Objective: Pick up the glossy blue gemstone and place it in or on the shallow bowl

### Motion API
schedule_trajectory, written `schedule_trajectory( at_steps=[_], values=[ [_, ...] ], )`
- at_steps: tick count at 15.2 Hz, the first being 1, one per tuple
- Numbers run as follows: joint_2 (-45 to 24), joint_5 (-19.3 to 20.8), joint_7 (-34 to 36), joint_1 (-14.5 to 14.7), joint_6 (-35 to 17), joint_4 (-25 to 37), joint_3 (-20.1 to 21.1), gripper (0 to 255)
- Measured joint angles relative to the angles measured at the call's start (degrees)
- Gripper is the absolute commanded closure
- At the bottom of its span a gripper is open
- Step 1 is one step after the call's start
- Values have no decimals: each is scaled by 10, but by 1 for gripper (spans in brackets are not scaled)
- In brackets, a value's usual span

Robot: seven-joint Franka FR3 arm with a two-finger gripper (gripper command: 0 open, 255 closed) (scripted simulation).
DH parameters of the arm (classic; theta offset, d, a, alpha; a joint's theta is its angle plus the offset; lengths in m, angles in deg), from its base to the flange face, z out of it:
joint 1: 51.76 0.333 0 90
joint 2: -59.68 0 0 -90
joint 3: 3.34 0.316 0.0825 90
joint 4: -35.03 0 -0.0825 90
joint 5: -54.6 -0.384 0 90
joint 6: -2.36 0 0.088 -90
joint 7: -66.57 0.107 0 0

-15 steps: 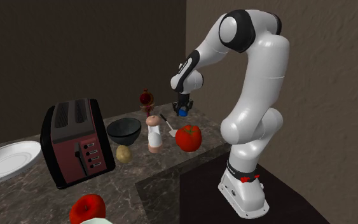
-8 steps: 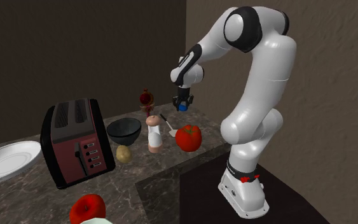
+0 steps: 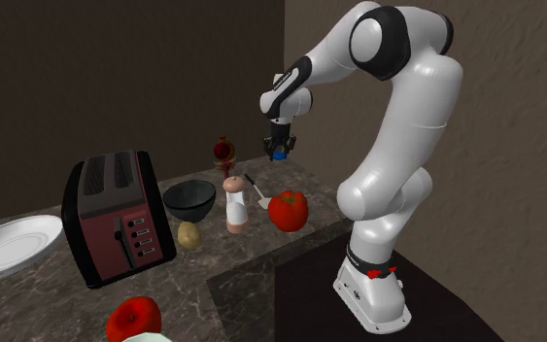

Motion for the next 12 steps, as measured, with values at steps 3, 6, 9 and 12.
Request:
schedule_trajectory(
  at_steps=[3, 6, 9, 12],
  values=[
    [15, -1, 0, 0, 25, 11, -1, 255],
    [27, -1, 1, 0, 50, 22, -1, 255],
    [37, -1, 0, 0, 75, 38, -2, 255],
    [46, -1, 1, 0, 94, 48, -2, 255]
  ],
)
